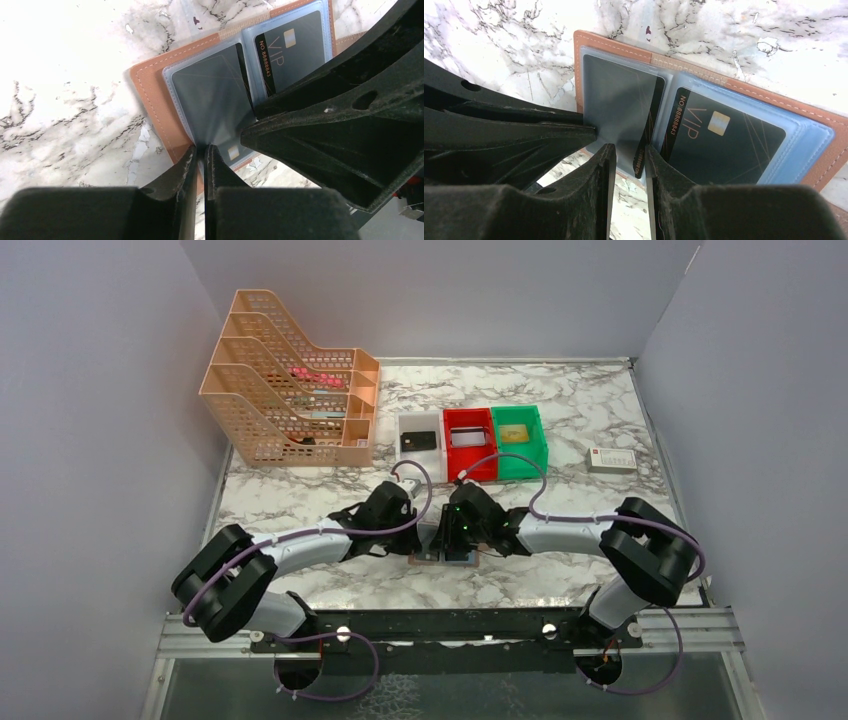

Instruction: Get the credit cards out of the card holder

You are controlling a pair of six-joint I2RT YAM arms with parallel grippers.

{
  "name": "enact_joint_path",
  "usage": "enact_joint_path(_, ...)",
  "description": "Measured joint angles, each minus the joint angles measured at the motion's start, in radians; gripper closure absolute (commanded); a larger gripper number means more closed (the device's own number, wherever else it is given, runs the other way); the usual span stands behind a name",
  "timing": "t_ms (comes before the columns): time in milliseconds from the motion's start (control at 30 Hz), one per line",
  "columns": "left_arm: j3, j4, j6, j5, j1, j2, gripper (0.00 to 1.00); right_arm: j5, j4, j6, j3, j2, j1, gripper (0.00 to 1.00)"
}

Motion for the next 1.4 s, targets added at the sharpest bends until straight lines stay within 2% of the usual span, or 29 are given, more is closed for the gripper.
enact_joint_path(100, 0.0, 0.005, -0.005, -0.005, -0.006, 0.001, 0.93, 0.002, -0.037, -0.01, 0.016, -0.005, 0.0, 0.66)
enact_joint_path(167, 0.0, 0.006, -0.013, -0.008, -0.01, 0.001, 0.82, 0.015, -0.061, -0.01, 0.023, -0.012, 0.0, 0.66)
enact_joint_path(267, -0.004, 0.01, -0.031, -0.012, -0.011, -0.001, 0.75, 0.032, -0.083, -0.01, 0.028, -0.014, 0.0, 0.66)
enact_joint_path(367, -0.012, 0.012, -0.045, -0.023, -0.015, -0.015, 0.6, 0.041, -0.084, -0.01, 0.028, -0.014, 0.0, 0.66)
enact_joint_path(500, -0.012, -0.011, -0.049, -0.052, -0.019, -0.043, 0.55, 0.053, -0.089, -0.008, 0.028, -0.014, 0.0, 0.67)
enact_joint_path(700, 0.039, -0.059, -0.033, -0.094, -0.02, -0.04, 0.56, 0.07, -0.098, -0.002, 0.016, -0.035, 0.0, 0.67)
enact_joint_path(967, 0.077, -0.058, -0.011, -0.098, -0.021, -0.028, 0.66, 0.08, -0.097, -0.002, -0.009, -0.138, 0.0, 0.68)
enact_joint_path(1067, 0.077, -0.058, -0.007, -0.097, -0.027, -0.027, 0.66, 0.083, -0.097, -0.002, -0.012, -0.156, 0.0, 0.69)
enact_joint_path(1400, 0.062, 0.031, -0.004, -0.025, -0.029, 0.066, 0.69, 0.087, -0.089, 0.013, -0.041, -0.131, 0.0, 0.69)
